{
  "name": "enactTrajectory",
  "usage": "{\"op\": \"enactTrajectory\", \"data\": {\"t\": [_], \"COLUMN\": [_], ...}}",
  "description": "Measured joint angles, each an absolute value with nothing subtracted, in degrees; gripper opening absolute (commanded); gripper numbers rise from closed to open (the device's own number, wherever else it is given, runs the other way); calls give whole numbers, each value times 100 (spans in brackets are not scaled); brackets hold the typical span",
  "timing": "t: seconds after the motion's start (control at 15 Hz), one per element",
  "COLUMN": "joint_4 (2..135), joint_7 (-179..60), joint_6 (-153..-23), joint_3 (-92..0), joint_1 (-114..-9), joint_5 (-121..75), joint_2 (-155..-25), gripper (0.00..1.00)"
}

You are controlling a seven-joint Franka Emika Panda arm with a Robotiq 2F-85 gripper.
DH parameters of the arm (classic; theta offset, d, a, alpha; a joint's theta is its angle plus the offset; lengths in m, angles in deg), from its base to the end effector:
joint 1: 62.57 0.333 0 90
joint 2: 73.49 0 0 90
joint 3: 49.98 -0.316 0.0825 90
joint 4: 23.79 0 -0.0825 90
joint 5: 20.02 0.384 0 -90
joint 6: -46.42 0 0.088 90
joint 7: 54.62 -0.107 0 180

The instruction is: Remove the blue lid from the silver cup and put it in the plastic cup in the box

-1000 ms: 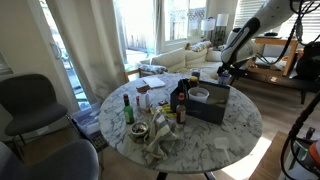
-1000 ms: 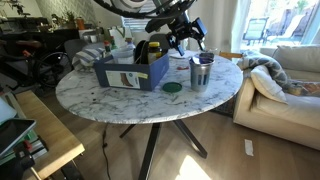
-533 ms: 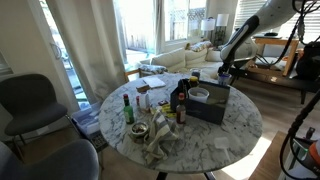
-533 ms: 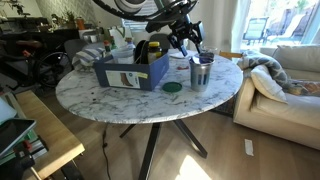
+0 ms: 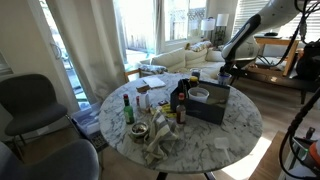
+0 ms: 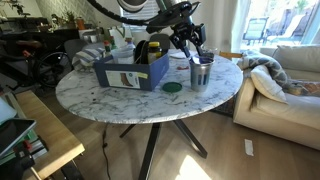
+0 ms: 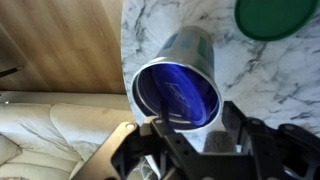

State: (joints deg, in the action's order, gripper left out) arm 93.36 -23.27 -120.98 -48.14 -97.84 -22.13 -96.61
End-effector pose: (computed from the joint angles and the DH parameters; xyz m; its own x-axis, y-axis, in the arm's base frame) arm 0.5092 -0.3809 0.2936 0.9290 -0.0041 0.3700 -0.1109 -0.9571 0.2677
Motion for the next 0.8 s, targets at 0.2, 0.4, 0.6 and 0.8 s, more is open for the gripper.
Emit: {"op": "enactTrajectory", "data": {"t": [0.2, 0.4, 0.6, 0.8], "joint_4": [9327, 9312, 9306, 9291], "joint_7": [-2227, -2098, -2029, -1884], "joint_6": [-12098, -12098, -12098, -12098], "joint_3": [-4995, -5154, -5256, -5446], "joint_1": [-9923, -10077, -10219, -10409], "joint_5": [-2035, -1895, -1820, -1667], "joint_2": [-9699, -9758, -9798, -9805], "gripper": [58, 57, 56, 60]}}
